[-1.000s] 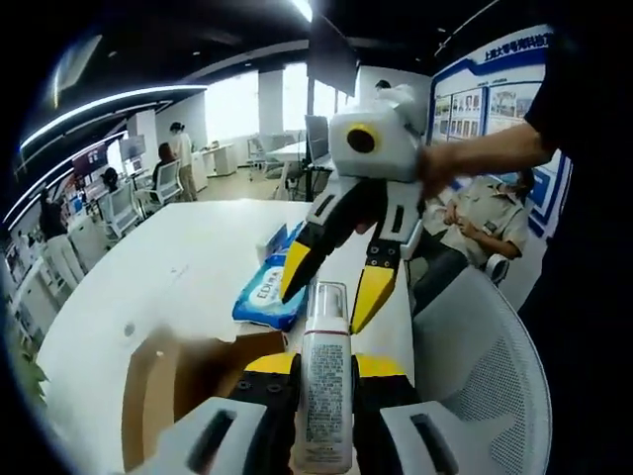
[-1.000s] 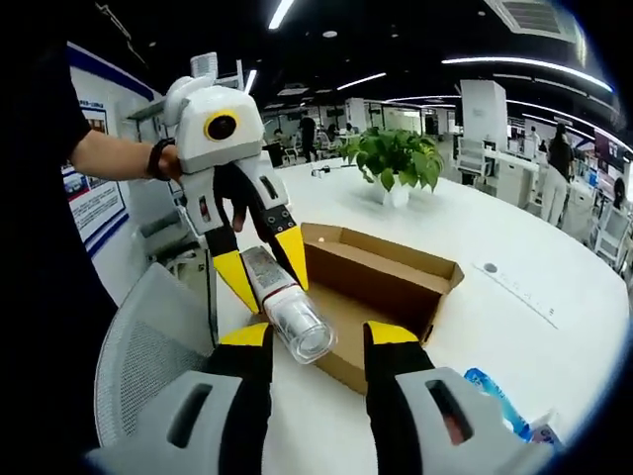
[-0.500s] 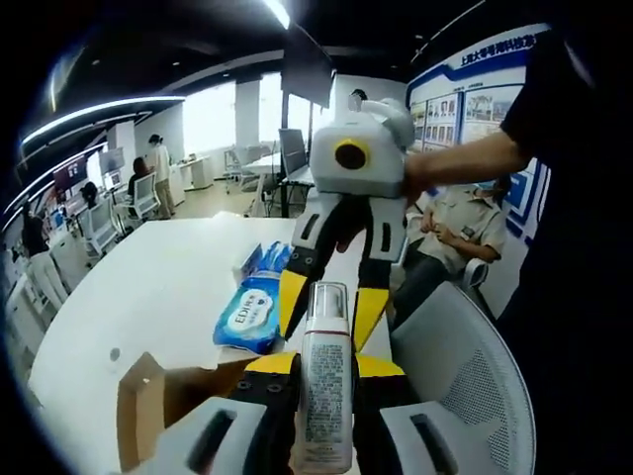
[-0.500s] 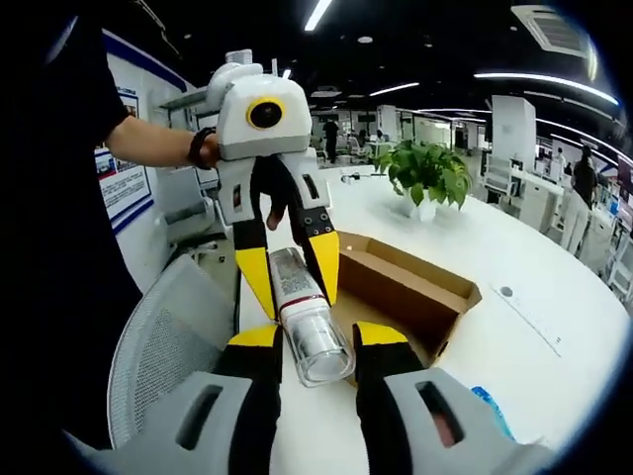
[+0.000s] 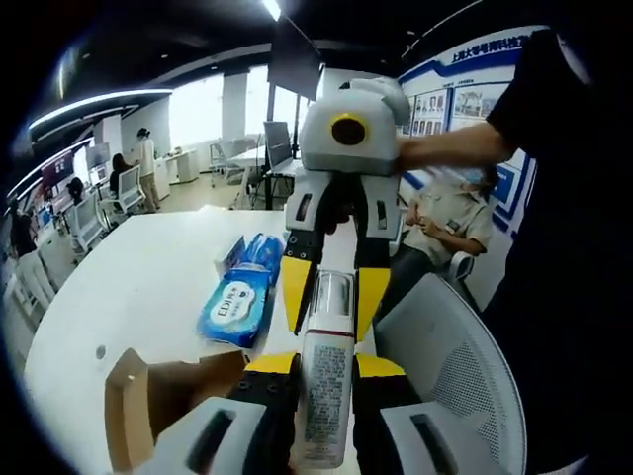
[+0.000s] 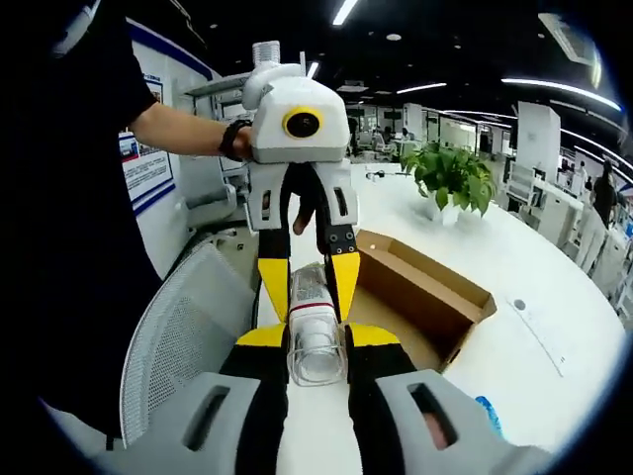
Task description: Operate the shoe box by opening the lid, removing the specified soft item, and placing it in the target area until the item is outside and the box remains undamaged.
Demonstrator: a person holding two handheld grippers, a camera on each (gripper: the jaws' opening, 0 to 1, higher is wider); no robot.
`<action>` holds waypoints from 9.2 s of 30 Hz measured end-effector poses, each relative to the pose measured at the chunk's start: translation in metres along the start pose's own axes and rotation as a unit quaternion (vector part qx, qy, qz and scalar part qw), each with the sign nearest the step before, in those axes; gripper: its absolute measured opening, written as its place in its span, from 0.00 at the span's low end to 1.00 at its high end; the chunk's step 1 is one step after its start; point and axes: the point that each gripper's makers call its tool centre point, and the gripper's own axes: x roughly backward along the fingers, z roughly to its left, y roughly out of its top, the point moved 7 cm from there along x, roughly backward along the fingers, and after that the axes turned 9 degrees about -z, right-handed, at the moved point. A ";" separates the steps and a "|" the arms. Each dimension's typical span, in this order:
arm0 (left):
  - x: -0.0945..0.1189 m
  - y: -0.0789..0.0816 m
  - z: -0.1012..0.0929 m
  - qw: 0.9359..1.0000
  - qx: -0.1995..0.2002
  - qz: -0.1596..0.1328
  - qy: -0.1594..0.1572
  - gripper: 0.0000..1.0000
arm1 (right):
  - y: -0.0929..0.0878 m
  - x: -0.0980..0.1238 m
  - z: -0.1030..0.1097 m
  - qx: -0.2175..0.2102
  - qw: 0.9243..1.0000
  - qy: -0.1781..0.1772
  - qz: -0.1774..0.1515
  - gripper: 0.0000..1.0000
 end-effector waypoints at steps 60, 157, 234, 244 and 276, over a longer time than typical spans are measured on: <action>0.044 -0.083 -0.019 0.932 0.181 -0.142 0.278 0.26 | -0.028 0.011 -0.040 0.045 0.989 0.024 0.137 0.18; 0.068 -0.150 -0.053 0.847 0.297 -0.168 0.407 0.27 | -0.113 0.106 -0.261 0.072 0.918 -0.067 0.384 0.19; 0.065 -0.153 -0.050 0.848 0.309 -0.166 0.397 0.27 | -0.140 0.091 -0.277 0.076 0.884 -0.042 0.460 0.21; 0.065 -0.154 -0.050 0.847 0.310 -0.168 0.397 0.27 | -0.140 0.091 -0.277 0.075 0.885 -0.041 0.459 0.22; 0.065 -0.153 -0.049 0.847 0.311 -0.169 0.396 0.27 | -0.137 0.094 -0.282 0.086 0.886 -0.053 0.452 0.26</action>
